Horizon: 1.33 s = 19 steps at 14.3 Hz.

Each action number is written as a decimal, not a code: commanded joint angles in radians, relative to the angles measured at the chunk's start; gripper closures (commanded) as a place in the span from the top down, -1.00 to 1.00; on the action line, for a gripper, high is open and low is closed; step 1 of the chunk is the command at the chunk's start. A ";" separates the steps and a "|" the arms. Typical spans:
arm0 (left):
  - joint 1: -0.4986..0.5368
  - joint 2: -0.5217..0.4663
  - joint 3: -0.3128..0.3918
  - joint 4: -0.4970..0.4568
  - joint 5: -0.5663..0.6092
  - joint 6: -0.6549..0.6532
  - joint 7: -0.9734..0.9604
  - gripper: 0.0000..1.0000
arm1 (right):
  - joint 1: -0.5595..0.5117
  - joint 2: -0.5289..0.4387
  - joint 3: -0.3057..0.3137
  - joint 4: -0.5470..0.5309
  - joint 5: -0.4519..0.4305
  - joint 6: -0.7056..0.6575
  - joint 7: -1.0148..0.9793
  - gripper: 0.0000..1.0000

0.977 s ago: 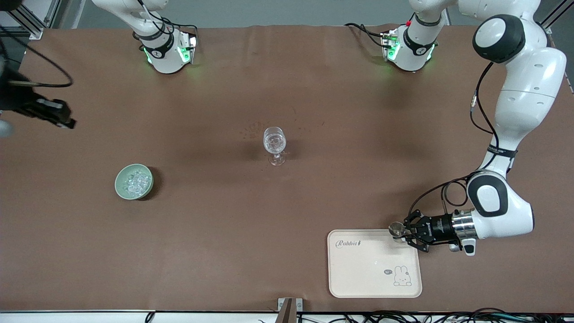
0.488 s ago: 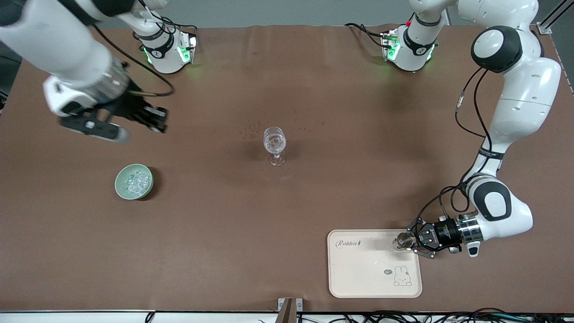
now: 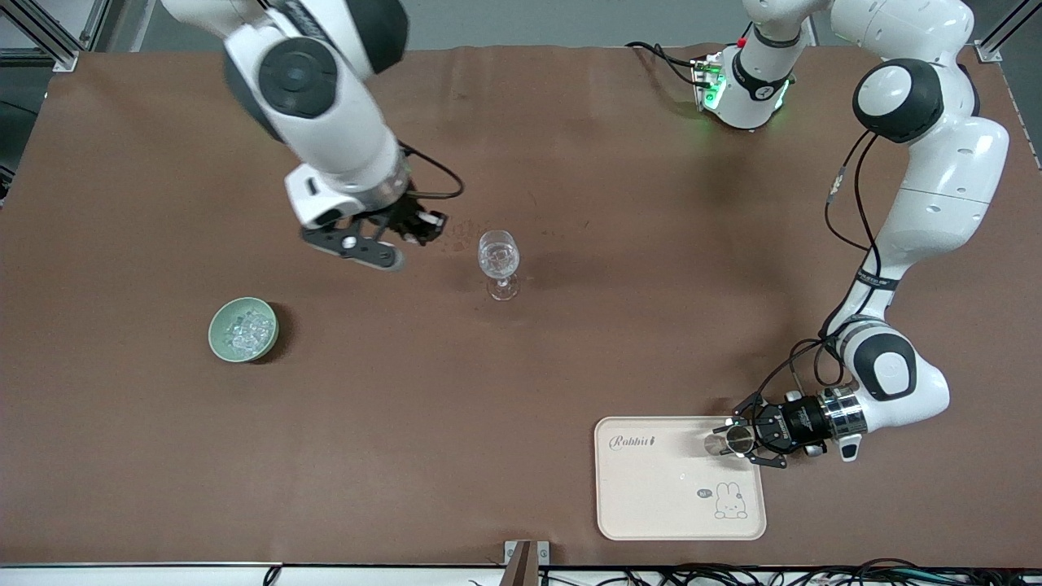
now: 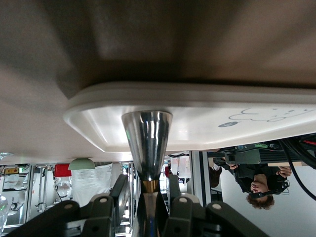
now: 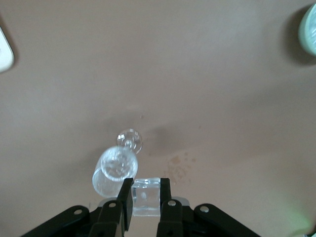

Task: Pour wine and add ice with both arms
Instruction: 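Set the jigger on the tray while the right gripper brings ice over the glass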

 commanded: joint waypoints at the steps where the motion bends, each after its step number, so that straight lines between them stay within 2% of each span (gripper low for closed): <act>1: 0.002 0.016 -0.004 0.012 -0.028 -0.008 0.022 0.99 | 0.057 0.034 0.001 -0.023 -0.016 0.027 0.060 -0.99; 4: 0.009 0.007 -0.001 0.009 -0.011 -0.014 0.079 1.00 | 0.112 0.067 0.001 -0.043 -0.034 0.076 0.122 -0.99; 5: 0.018 -0.007 0.014 0.009 0.027 -0.019 0.083 1.00 | 0.130 0.077 0.001 -0.046 -0.052 0.089 0.145 -0.99; 9: 0.069 -0.107 0.025 0.009 0.392 -0.088 0.094 1.00 | 0.166 0.122 0.001 -0.062 -0.079 0.139 0.170 -0.98; 12: 0.092 -0.214 0.016 0.003 0.669 -0.157 0.199 1.00 | 0.173 0.151 0.001 -0.062 -0.125 0.158 0.201 -0.98; 16: 0.069 -0.388 0.011 -0.002 0.932 -0.301 0.261 1.00 | 0.175 0.154 0.003 -0.062 -0.126 0.155 0.201 -0.98; 19: 0.031 -0.536 -0.014 -0.003 1.119 -0.408 0.496 1.00 | 0.173 0.168 0.003 -0.055 -0.129 0.159 0.201 -0.96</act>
